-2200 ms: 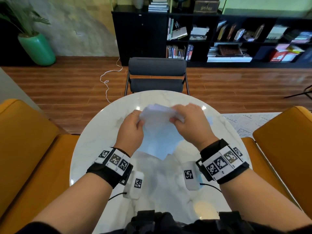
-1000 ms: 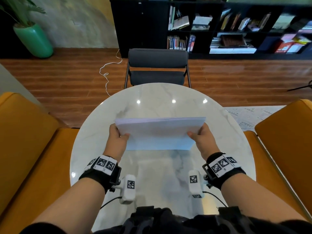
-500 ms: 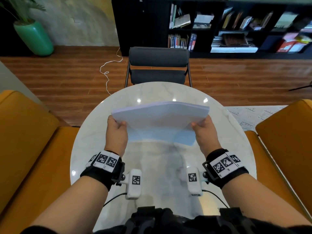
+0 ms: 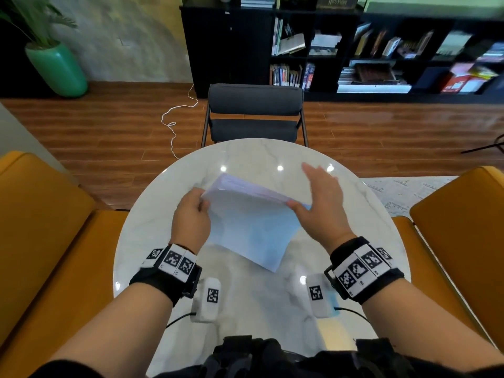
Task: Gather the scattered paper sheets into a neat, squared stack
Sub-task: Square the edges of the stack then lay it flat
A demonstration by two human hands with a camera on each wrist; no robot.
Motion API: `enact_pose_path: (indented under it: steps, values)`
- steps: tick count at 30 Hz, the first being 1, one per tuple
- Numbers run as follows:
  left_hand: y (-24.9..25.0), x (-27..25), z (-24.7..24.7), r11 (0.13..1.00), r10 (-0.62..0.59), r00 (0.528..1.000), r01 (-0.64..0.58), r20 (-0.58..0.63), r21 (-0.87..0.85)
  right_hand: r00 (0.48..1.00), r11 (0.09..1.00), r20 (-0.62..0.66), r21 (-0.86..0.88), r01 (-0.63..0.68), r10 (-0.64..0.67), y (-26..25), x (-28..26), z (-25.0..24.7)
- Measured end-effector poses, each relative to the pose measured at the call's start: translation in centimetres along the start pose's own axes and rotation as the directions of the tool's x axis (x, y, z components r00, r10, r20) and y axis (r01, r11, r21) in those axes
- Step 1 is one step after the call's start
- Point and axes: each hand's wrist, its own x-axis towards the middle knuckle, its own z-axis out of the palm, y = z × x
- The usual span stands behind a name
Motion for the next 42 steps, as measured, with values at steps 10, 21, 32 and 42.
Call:
enact_pose_path:
  steps: [10, 21, 32, 42]
  values:
    - [3.3, 0.6, -1.4, 0.979, 0.173, 0.984, -0.168, -0.037, 0.112, 0.950, 0.850, 0.312, 0.493, -0.188, 0.030, -3.2, -1.8, -0.7]
    - [4.0, -0.7, -1.2, 0.996, 0.040, 0.987, -0.053, -0.154, -0.077, 0.917, 0.747, 0.214, 0.532, -0.399, 0.337, -1.8, -1.4, -0.5]
    - [4.2, -1.5, -0.5, 0.871, -0.210, 0.974, 0.226, 0.086, -0.436, 0.904, 0.626, 0.235, 0.658, -0.419, 0.358, -2.6, -1.1, -0.7]
    - [2.0, -3.6, 1.5, 0.858, -0.206, 0.965, 0.258, 0.163, -0.444, 0.855, 0.655, 0.259, 0.555, -0.513, 0.450, -1.9, -3.4, 1.1]
